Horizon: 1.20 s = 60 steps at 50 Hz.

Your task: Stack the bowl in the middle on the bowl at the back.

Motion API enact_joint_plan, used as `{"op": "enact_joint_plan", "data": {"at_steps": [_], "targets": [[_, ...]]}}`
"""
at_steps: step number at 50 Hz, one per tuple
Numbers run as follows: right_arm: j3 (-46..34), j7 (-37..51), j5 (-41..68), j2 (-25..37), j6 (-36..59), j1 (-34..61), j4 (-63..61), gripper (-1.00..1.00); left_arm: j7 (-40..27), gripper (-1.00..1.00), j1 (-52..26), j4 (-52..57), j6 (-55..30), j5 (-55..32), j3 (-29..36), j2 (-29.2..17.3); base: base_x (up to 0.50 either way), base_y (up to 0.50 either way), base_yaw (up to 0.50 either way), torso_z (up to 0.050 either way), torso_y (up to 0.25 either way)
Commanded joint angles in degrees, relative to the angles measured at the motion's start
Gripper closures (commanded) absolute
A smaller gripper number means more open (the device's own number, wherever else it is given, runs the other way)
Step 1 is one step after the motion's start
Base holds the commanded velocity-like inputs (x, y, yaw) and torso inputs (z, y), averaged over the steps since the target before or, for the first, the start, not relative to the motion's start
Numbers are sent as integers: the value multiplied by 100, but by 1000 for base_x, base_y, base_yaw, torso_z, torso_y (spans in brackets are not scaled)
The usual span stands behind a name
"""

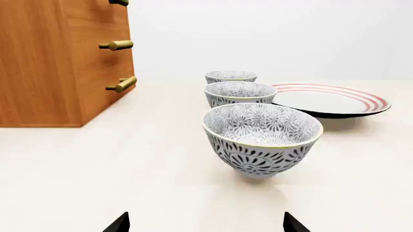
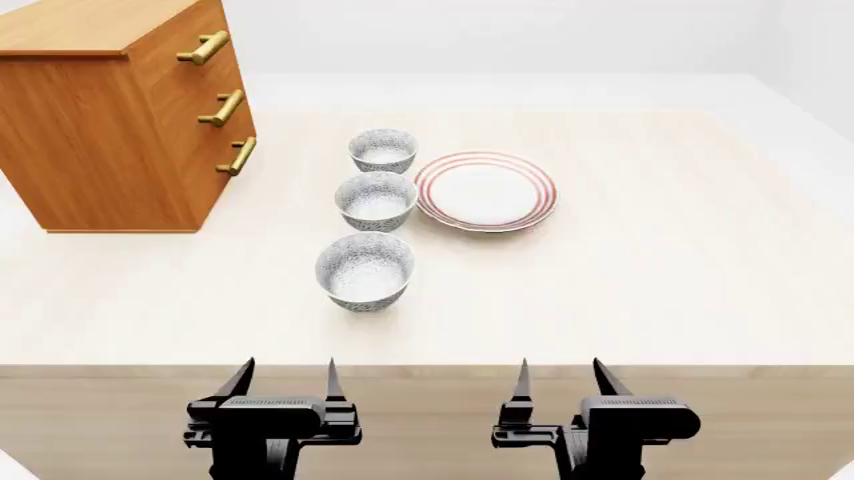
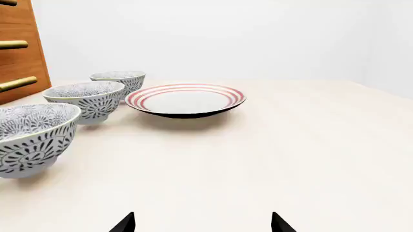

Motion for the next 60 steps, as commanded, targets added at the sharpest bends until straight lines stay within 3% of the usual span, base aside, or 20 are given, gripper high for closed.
{"op": "enact_joint_plan", "data": {"at_steps": [1,9,25,28,35,46,52,60], "targets": [[-27,144,250,65,74,-43,-103,-100,-60,-100,-31,39,-151,-172,64,-100,0,0,0,0,0],[-248,156,649,220,546,50,-28,-100,-125,-100,-218,183,-880,-582,38,-281,0,0,0,0,0],[-415,199,821,432,478,53,41,-100,-127,-100,-253,221,-925,-656,278,-526,0,390,0,0,0],[-467,272,779,497,829,196,92,-100,197,-100,-341,197,-911,-891,358,-617,0,312,0,0,0],[-630,296,708,751,2076,579,-513,-100,524,-100,-926,56,-1481,-1208,461,-773,0,0,0,43,0],[-512,93,1203,1182,4042,1957,-1423,-100,436,-100,-2584,607,-3340,-1664,331,-1054,0,0,0,50,0],[-494,87,1303,1363,4562,2221,-2161,-100,549,-100,-3194,731,-3865,-1686,564,-1213,0,0,0,38,0],[-315,124,1405,1428,4555,2149,-2604,-100,338,-100,-3430,811,-4121,-1496,761,-1243,340,118,0,0,0]]}}
